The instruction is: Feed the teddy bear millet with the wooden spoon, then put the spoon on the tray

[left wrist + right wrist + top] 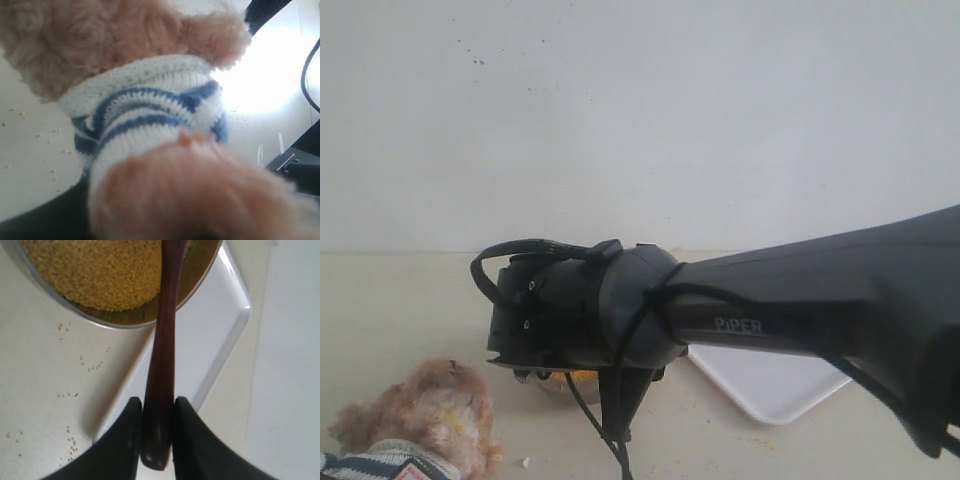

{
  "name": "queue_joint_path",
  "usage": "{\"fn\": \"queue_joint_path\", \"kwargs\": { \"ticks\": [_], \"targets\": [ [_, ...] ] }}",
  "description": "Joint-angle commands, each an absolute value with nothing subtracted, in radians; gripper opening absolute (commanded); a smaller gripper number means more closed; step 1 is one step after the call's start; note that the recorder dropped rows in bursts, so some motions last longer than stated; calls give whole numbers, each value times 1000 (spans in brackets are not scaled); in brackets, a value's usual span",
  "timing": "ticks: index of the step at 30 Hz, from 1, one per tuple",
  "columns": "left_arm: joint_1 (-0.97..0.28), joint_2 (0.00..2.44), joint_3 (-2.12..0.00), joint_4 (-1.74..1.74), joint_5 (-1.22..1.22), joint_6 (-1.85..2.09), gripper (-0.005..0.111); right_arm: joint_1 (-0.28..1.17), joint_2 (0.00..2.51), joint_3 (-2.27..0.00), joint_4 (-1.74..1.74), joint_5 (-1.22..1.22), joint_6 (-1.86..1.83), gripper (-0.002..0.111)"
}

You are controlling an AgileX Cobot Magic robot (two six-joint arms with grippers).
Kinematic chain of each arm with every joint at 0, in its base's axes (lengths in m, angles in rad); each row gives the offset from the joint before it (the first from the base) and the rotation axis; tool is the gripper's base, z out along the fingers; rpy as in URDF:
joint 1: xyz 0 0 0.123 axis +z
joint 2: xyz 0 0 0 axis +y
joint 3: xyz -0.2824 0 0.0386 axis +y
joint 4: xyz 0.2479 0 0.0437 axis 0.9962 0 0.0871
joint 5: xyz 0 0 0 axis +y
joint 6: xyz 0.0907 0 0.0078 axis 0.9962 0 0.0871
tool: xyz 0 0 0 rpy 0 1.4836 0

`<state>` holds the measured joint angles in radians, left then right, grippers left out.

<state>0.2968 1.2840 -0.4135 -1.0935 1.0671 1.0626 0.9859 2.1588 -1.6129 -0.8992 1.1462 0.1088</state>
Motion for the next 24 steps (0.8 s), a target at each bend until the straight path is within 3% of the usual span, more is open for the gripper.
{"fn": "queue_joint_path", "kwargs": {
  "ticks": [1,24],
  "targets": [
    [298,1285,-412,-1110,1089,1067,4,971,2157,-1619,-911,1137,113,0],
    [298,1285,-412,-1110,1089,1067,4,969,2157,-1619,-892,1107,124,0]
  ]
}}
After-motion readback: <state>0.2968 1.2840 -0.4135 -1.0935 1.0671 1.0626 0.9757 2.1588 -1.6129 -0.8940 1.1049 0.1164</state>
